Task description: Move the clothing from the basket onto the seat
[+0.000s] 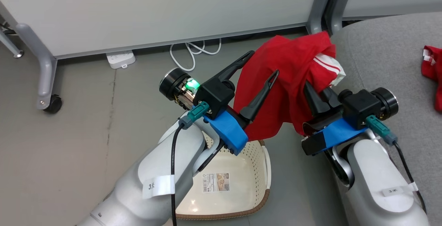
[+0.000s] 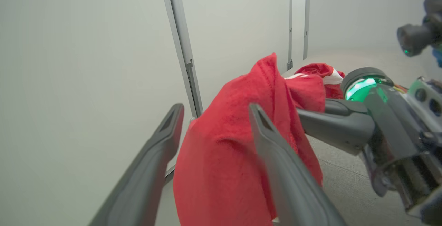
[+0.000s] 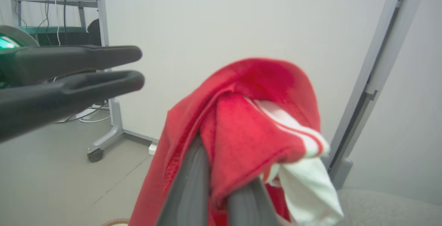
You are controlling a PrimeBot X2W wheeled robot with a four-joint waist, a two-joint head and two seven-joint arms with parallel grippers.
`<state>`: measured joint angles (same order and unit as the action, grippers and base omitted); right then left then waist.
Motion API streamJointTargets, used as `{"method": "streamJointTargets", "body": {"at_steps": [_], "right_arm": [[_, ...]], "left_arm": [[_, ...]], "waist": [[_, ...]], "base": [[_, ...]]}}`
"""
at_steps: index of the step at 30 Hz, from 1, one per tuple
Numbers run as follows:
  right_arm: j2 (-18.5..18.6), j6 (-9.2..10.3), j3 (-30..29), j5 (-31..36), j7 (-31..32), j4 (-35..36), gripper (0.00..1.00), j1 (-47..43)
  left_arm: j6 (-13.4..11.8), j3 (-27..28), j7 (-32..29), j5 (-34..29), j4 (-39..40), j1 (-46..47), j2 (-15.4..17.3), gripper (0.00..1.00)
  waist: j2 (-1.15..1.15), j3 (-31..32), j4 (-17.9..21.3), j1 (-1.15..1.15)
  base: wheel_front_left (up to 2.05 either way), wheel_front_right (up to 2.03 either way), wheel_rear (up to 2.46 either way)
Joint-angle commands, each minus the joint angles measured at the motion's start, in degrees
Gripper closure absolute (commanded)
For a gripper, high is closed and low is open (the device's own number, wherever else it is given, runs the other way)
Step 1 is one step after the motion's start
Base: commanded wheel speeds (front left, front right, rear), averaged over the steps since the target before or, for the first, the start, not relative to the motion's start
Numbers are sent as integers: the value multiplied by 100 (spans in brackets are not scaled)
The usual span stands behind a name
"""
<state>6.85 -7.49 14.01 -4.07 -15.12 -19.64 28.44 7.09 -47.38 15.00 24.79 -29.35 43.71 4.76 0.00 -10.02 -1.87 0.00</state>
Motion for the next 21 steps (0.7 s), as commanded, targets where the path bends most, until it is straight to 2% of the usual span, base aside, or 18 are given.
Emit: {"method": "streamJointTargets", "body": {"at_steps": [1, 21], "right_arm": [[31, -1, -76, 22, -3, 45, 100, 63], [-51, -1, -1283, 50, -4, 585, 100, -164]], "left_arm": [[-8, 2, 27, -31, 20, 66, 22, 0], [40, -313, 27, -180, -79, 278, 67, 0]], "waist": [[0, -86, 103, 0], [0, -779, 1162, 0]], "base": [[0, 0, 0], [0, 0, 0]]}}
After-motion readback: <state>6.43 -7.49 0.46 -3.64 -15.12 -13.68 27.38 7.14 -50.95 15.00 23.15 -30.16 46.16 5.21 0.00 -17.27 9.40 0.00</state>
